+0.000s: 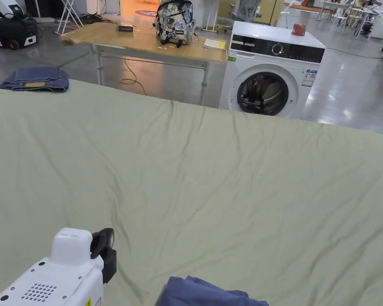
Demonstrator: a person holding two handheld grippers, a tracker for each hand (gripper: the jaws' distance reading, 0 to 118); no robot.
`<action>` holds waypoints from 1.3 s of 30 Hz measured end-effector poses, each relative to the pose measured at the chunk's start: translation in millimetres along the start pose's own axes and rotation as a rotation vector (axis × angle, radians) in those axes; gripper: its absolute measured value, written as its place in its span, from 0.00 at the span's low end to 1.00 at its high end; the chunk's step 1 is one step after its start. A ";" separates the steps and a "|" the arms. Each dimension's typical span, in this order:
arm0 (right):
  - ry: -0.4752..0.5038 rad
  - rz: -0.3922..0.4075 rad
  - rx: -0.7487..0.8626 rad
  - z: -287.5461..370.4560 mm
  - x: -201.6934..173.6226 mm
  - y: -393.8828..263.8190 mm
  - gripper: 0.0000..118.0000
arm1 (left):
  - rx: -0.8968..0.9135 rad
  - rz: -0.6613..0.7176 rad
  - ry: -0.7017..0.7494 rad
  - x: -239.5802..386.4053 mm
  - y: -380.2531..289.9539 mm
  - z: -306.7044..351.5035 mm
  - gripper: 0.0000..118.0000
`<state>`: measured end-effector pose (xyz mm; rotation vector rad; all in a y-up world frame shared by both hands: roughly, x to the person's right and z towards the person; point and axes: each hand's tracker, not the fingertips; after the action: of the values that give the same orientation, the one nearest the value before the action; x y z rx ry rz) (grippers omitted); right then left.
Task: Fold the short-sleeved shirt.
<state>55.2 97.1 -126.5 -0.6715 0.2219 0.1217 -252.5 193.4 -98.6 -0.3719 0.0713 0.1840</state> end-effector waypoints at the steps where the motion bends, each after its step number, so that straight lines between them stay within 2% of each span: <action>1: 0.009 -0.021 -0.025 -6.8 3.5 -2.8 0.00 | -0.036 0.027 -0.030 -2.1 -3.1 -0.3 0.00; 2: 0.023 -0.048 -0.018 -10.3 6.6 -5.6 0.00 | -0.091 0.066 -0.074 -6.4 -6.8 -2.8 0.00; 5: 0.017 -0.030 0.001 -7.9 4.2 -2.6 0.00 | -0.278 0.184 -0.236 -19.0 -16.3 -18.7 0.02; 7: 0.017 -0.030 -0.004 -6.3 4.6 -2.4 0.00 | -0.423 0.249 -0.335 -25.8 -21.5 -33.6 0.17; 10: 0.034 -0.048 -0.009 -7.0 9.0 -1.0 0.00 | -0.565 0.369 -0.522 -44.3 -37.4 -61.1 0.48; 12: 0.041 -0.050 -0.013 -6.2 11.0 -0.4 0.00 | -0.625 0.459 -0.628 -51.8 -43.6 -77.5 0.79; 15: 0.051 -0.062 -0.018 -5.7 13.3 0.0 0.00 | -0.686 0.481 -0.727 -45.5 -46.8 -96.7 0.83; 21: 0.058 -0.070 -0.023 -5.4 15.2 1.3 0.00 | -0.848 0.488 -0.807 -17.8 -78.5 -135.2 0.83; 25: 0.062 -0.075 -0.024 -5.2 16.2 1.2 0.00 | -0.791 0.556 -0.893 -6.7 -83.2 -140.0 0.81; 26: 0.062 -0.074 -0.025 -5.2 16.3 1.4 0.00 | -0.800 0.580 -0.917 -4.3 -86.7 -142.7 0.75; 27: 0.061 -0.075 -0.025 -5.3 16.2 0.9 0.00 | -0.802 0.568 -0.897 -2.3 -89.7 -144.0 0.52; 28: 0.061 -0.078 -0.023 -5.3 16.7 0.7 0.00 | -0.815 0.548 -0.853 0.2 -92.8 -145.0 0.25; 29: 0.060 -0.081 -0.021 -5.2 17.3 0.6 0.00 | -0.829 0.519 -0.789 -3.6 -100.2 -148.1 0.20; 32: 0.070 -0.084 -0.013 -3.3 17.8 0.9 0.00 | -0.802 0.727 -0.857 -16.7 -110.9 -145.9 0.18; 33: 0.070 -0.078 -0.008 -1.7 17.3 1.9 0.00 | -0.806 0.678 -0.838 -13.4 -106.4 -141.6 0.18; 36: 0.068 -0.057 0.006 1.9 15.9 3.4 0.00 | -0.796 0.659 -0.847 -15.6 -103.4 -138.1 0.17; 37: 0.066 -0.052 0.015 3.8 16.2 5.3 0.00 | -0.802 0.730 -0.876 -7.5 -94.7 -131.8 0.17; 39: 0.054 -0.028 0.051 7.7 16.0 10.5 0.00 | -0.783 0.723 -0.876 -7.7 -88.1 -126.3 0.17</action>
<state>70.0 110.7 -130.9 -0.6277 0.2666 0.0714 -247.6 65.2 -184.0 -1.0069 -0.7638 1.0905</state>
